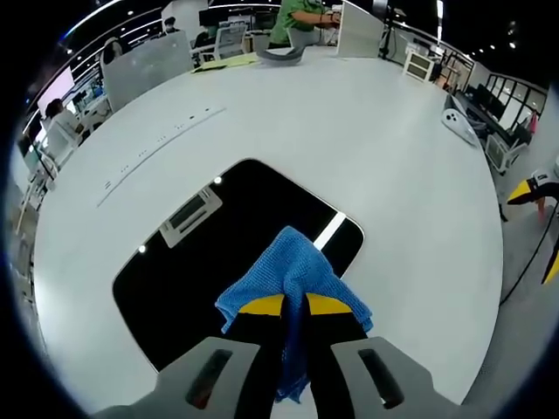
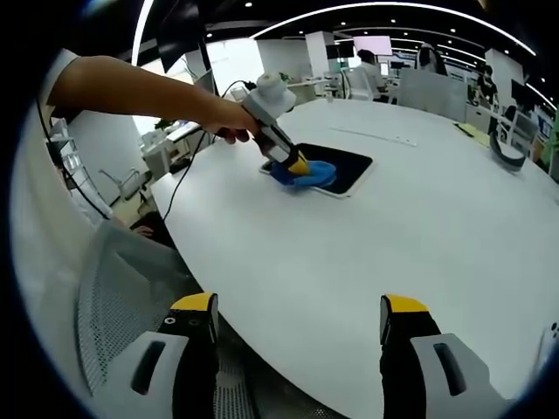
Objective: Wipe the mirror surface with the cleaning cloth until all visible marks leave the cleaned area.
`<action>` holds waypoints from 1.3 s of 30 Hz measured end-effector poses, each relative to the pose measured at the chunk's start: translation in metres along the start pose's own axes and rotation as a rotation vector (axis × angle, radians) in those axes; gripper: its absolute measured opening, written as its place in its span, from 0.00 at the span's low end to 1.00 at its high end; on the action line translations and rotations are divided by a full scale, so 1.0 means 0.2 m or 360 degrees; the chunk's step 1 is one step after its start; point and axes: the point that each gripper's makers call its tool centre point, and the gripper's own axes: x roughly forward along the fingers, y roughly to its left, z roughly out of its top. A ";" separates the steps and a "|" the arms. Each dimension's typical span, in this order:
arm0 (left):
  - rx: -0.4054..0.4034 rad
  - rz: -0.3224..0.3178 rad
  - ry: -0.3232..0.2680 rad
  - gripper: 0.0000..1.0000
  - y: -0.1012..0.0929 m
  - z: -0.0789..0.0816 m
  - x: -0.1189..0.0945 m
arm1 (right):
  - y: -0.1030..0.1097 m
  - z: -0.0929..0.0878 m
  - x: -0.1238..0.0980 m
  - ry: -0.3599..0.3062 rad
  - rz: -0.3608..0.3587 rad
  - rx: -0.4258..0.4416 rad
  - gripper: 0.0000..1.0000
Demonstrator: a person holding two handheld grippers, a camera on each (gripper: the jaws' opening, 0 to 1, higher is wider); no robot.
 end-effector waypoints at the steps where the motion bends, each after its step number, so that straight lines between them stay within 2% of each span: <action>1: 0.0000 0.0001 0.0001 0.06 0.00 0.00 0.00 | 0.00 0.00 0.00 0.0000 -0.0001 -0.0001 0.74; 12: -0.0026 0.0013 0.0001 0.06 0.01 -0.04 -0.04 | 0.02 0.01 0.02 0.0009 0.0011 -0.0015 0.74; 39: -0.0019 0.0020 0.0028 0.06 0.05 -0.06 -0.06 | 0.03 0.02 0.03 0.0016 0.0013 -0.0016 0.74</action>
